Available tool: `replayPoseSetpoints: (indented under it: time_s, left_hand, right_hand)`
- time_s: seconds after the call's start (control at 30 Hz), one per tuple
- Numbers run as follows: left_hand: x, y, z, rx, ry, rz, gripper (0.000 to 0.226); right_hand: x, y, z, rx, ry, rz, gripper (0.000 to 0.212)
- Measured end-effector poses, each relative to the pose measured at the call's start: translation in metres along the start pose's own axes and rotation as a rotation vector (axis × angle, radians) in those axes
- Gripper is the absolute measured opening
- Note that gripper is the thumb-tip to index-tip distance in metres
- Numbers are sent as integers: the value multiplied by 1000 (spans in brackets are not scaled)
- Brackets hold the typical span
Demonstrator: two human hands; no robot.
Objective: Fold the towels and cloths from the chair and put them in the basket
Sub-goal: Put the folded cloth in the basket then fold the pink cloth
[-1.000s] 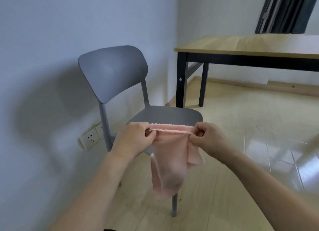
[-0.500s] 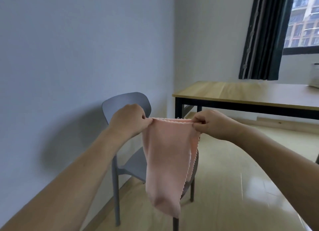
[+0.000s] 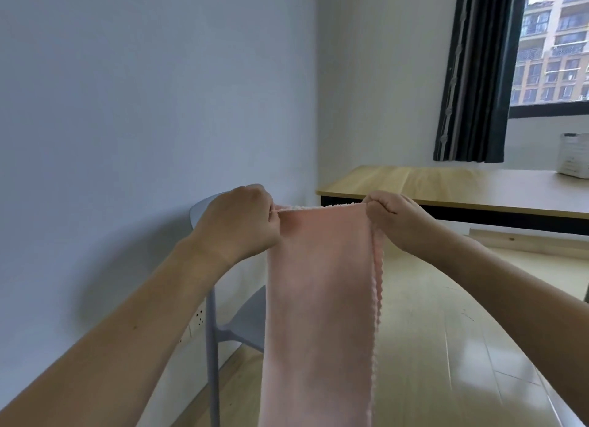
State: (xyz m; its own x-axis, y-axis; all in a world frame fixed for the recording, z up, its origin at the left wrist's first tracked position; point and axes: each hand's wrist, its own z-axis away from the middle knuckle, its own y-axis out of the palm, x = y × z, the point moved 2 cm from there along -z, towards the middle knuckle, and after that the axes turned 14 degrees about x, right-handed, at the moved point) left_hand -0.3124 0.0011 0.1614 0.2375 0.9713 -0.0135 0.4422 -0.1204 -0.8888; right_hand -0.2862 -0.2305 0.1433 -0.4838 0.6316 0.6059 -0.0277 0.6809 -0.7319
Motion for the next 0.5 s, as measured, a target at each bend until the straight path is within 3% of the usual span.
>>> replayPoseSetpoints:
  time_s: [0.3,0.5]
  left_hand:
    - [6,12,-14,36,-73,44,32]
    - [9,15,-17,150,-87,110,36]
  right_hand:
    - [-17,14,-11,-3,-86,200,12]
    - [-29,14,-26,13,-92,252,20]
